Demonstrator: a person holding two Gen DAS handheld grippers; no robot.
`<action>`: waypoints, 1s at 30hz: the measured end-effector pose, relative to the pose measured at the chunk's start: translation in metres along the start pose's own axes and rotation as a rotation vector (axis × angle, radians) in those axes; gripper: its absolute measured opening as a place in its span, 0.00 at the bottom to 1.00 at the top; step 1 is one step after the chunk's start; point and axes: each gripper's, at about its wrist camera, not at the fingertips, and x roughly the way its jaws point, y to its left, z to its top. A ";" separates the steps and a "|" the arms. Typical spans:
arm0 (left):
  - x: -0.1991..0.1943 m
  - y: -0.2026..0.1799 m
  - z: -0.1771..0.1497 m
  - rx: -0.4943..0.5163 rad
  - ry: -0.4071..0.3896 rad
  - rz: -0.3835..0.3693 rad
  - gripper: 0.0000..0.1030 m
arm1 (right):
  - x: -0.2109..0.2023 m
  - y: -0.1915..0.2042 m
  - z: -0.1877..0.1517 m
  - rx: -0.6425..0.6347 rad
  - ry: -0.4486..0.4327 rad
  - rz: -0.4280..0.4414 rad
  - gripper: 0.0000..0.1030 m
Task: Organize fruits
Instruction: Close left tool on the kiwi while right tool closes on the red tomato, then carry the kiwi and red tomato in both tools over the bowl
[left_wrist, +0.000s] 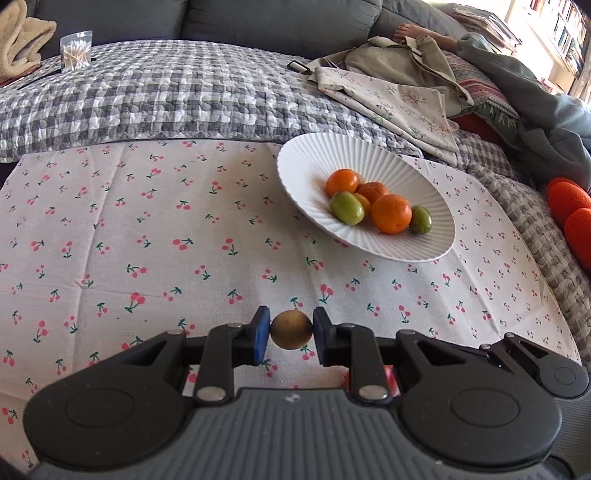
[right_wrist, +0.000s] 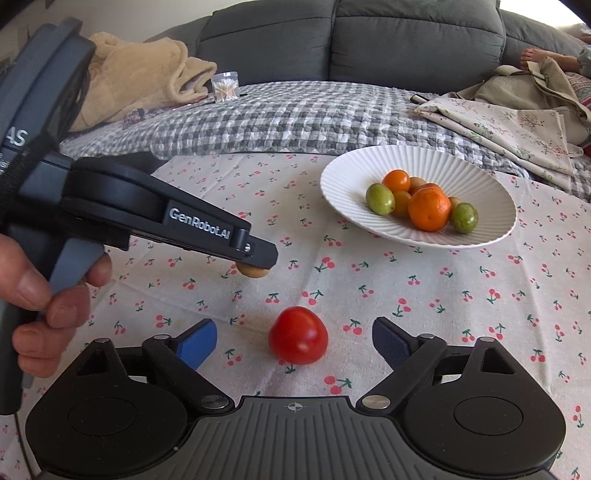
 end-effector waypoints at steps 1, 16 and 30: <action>0.000 0.000 0.000 0.004 0.000 0.005 0.22 | 0.002 0.000 0.000 -0.001 -0.002 -0.002 0.79; -0.005 -0.001 -0.003 0.026 0.000 0.033 0.22 | 0.010 -0.010 0.001 0.019 0.034 -0.016 0.35; -0.011 -0.009 -0.002 0.090 -0.023 0.075 0.22 | -0.014 -0.037 0.014 0.086 -0.012 -0.055 0.35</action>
